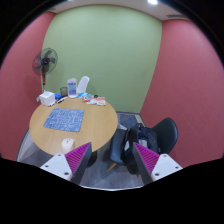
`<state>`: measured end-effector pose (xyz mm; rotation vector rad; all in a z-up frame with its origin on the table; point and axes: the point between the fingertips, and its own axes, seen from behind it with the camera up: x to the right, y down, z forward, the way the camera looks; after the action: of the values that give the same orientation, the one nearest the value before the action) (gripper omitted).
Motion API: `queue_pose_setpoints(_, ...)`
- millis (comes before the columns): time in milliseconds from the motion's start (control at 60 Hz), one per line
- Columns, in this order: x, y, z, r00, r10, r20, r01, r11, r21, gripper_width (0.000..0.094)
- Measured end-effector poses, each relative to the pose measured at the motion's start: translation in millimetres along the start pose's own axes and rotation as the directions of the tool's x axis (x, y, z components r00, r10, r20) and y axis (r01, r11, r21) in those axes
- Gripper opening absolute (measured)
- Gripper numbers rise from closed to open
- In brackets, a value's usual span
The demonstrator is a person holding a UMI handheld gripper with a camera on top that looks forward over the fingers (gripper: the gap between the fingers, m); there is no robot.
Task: Arrange mouse
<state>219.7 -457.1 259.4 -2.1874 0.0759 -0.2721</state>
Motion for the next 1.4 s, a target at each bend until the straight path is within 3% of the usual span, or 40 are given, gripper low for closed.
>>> queue_pose_setpoints(333,-30.5,47.0,8.2,0.999,0.043,-0.012,-0.044,0.997,-0.067,0.0836)
queue_pose_setpoints(517,-100.1,96.5,30.2,0.995,0.094,0.013,-0.093,0.992,-0.085,0.0837)
queue_pose_setpoints(667,-164.8,94.5,75.5,0.992,0.097,0.085,-0.089,0.992,-0.089,0.0834)
queue_pose_setpoints(933,-245.4,92.4,188.0,0.989,0.09,0.116,-0.082,0.994,-0.076,0.0813)
queue_pose_setpoints(1117,-261.2,108.4,243.6,0.988,0.096,0.119,-0.087,0.993,-0.083,0.0724)
queue_pose_setpoints(1167,-259.7,102.2,250.0,0.987,0.11,0.113,-0.103,0.992,-0.071,0.0654)
queue_pose_setpoints(1200,-257.9,101.2,251.5,0.989,0.105,0.108,-0.098,0.993,-0.068,0.0525)
queue_pose_setpoints(1400,-260.2,101.6,250.3,0.986,0.111,0.125,-0.1,0.991,-0.091,0.0405)
